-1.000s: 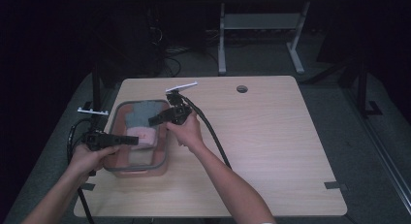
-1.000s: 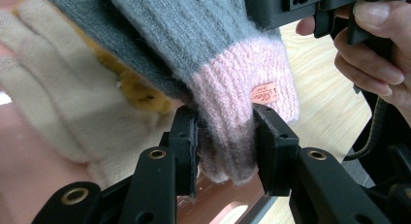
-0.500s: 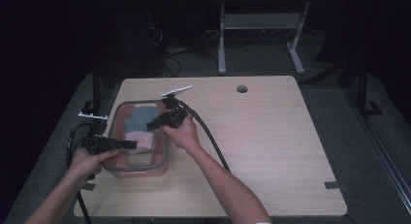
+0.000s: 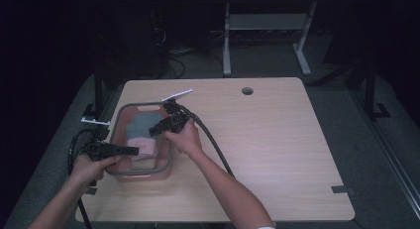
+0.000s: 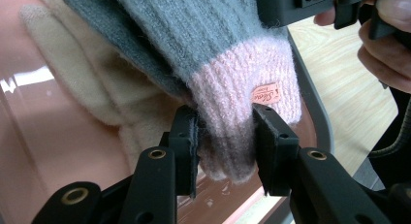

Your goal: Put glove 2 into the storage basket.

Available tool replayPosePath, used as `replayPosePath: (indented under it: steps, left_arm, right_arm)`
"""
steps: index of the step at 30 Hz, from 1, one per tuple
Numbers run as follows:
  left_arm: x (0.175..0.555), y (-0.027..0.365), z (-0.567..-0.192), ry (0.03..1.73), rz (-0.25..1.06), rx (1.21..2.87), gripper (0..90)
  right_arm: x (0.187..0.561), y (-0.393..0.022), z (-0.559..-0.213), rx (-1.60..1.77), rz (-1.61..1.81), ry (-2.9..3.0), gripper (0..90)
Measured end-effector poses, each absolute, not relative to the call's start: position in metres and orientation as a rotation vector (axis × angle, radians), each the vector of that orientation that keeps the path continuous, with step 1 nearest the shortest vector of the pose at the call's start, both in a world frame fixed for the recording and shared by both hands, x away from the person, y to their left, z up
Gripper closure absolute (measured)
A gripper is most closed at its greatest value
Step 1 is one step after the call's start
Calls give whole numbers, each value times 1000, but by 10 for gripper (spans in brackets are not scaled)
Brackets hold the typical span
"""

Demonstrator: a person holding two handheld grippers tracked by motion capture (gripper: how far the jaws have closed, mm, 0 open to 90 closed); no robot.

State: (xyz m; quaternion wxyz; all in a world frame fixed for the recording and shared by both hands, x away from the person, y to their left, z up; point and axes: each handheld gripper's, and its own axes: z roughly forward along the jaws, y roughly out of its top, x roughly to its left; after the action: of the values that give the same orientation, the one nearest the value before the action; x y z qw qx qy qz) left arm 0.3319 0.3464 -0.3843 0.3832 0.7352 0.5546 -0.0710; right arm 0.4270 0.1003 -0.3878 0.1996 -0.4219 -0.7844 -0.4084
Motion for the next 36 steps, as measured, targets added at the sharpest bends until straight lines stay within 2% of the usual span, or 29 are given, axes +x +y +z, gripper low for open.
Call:
replayPosePath:
  steps: [13,24,36]
  left_arm:
    - [333,348,-399,1486,-173,1902,634]
    - [336,345,-389,1479,-107,1942,527]
    - [336,347,-376,1490,-53,1961,508]
  right_arm:
    - [428,95,-384,-1212,-1160,-2210,736]
    - [426,86,-375,-1189,-1190,-2220,724]
    - [425,69,-371,-1191,-1223,-2194,700]
